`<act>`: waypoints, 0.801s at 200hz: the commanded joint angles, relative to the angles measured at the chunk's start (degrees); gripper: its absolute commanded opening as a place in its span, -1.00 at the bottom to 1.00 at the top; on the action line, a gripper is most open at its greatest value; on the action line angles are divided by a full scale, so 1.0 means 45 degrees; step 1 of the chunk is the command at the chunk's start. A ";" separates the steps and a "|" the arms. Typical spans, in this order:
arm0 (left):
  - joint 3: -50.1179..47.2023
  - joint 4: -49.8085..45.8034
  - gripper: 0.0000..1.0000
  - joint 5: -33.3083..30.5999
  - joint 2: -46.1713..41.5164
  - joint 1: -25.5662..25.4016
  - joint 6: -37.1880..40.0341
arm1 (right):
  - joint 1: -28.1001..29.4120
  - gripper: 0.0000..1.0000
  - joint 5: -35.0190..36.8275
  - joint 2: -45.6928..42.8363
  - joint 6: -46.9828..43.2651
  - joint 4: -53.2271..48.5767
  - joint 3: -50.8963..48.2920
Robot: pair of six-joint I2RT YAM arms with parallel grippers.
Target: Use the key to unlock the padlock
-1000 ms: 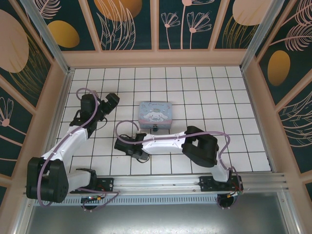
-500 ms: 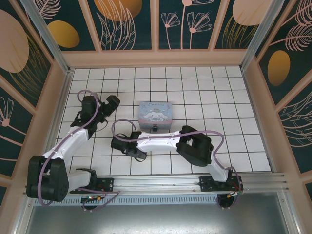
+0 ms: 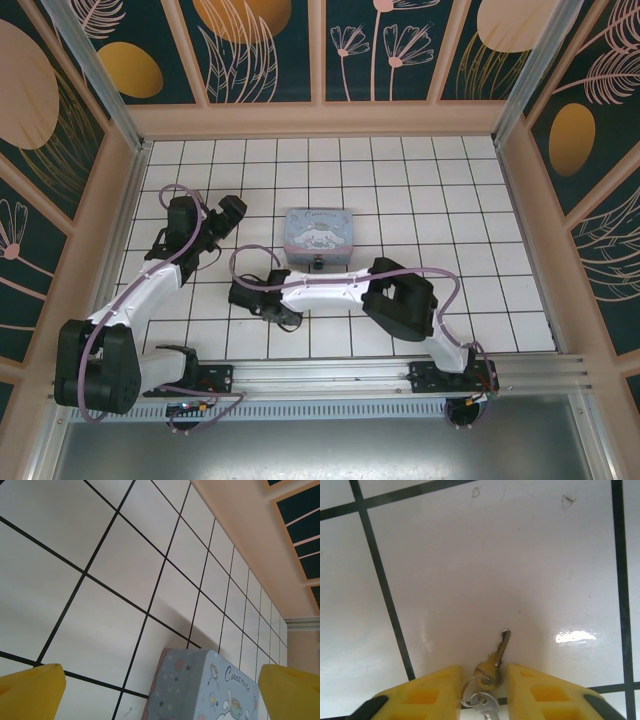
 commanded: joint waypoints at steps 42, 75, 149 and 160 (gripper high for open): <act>-0.0097 -0.0057 0.98 0.0452 -0.0339 0.0080 0.0206 | -0.0118 -0.86 -0.1133 0.0118 0.0299 0.2597 -0.1888; -0.0090 -0.0182 0.98 0.0816 -0.0370 0.0091 0.0571 | -0.0177 -1.00 -0.0970 -0.0565 0.0253 0.3379 -0.2869; -0.0421 -0.0107 0.97 0.2352 -0.0484 0.0080 0.1335 | -0.0328 -1.00 -0.0244 -0.2643 -0.1146 0.5152 -0.5199; -0.0510 0.0017 0.97 0.2614 -0.0543 0.0080 0.1367 | -0.0372 -1.00 -0.0207 -0.2971 -0.1442 0.5503 -0.5534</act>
